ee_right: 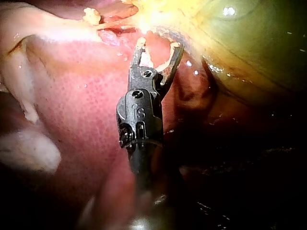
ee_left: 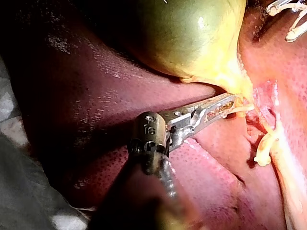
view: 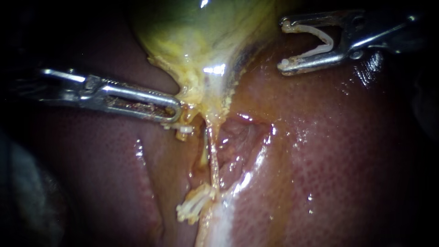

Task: Clipping first clip right tube

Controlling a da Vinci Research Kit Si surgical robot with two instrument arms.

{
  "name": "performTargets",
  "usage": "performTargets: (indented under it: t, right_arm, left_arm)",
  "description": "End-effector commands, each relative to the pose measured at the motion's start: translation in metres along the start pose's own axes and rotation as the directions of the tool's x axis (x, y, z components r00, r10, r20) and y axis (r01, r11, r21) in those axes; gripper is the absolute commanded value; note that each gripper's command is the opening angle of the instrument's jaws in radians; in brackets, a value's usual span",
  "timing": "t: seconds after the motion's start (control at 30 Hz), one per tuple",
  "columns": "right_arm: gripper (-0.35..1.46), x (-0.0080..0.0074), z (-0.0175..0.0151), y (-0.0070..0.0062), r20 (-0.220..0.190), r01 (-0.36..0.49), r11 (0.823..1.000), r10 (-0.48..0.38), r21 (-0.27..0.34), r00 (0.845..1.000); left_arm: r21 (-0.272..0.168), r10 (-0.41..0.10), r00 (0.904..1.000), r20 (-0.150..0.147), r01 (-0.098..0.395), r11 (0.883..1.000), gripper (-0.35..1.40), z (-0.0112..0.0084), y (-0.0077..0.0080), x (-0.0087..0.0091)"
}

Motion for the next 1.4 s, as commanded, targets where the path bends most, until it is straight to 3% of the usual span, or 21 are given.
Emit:
performTargets:
  t: [0.03,0.23,0.47,0.57,0.97,1.17,1.4]
  right_arm:
    - [0.50,0.0000,0.0000,0.0000,0.000,0.000,1.000,0.000,0.000,1.000]
    - [0.50,0.0000,0.0000,0.0000,0.000,0.000,1.000,0.000,0.000,1.000]
    - [0.50,0.0001,-0.0001,-0.0002,-0.002,0.001,1.000,-0.001,0.010,1.000]
    - [0.50,0.0003,-0.0002,-0.0007,-0.004,0.001,1.000,-0.001,0.029,1.000]
    - [0.48,0.0018,0.0024,-0.0061,0.004,-0.117,0.980,0.117,0.163,0.993]
    - [0.48,0.0007,0.0054,-0.0089,0.028,-0.180,0.962,0.178,0.208,0.984]
    - [0.47,-0.0011,0.0089,-0.0109,0.051,-0.251,0.936,0.246,0.248,0.968]
  left_arm:
    - [-0.001,0.000,1.0000,0.000,0.000,1.000,-0.35,-0.0002,0.0001,0.0000]
    - [-0.011,-0.005,1.0000,0.007,0.005,1.000,-0.35,-0.0023,0.0010,0.0005]
    - [0.016,-0.019,0.9996,-0.023,0.019,1.000,-0.35,-0.0077,0.0018,0.0023]
    - [0.019,-0.021,0.9995,-0.026,0.021,1.000,-0.35,-0.0084,0.0019,0.0023]
    - [0.022,-0.021,0.9994,-0.028,0.022,1.000,-0.35,-0.0081,0.0021,0.0023]
    - [0.022,-0.021,0.9994,-0.028,0.022,1.000,-0.35,-0.0081,0.0021,0.0023]
    - [0.022,-0.022,0.9994,-0.028,0.022,1.000,-0.35,-0.0081,0.0022,0.0023]
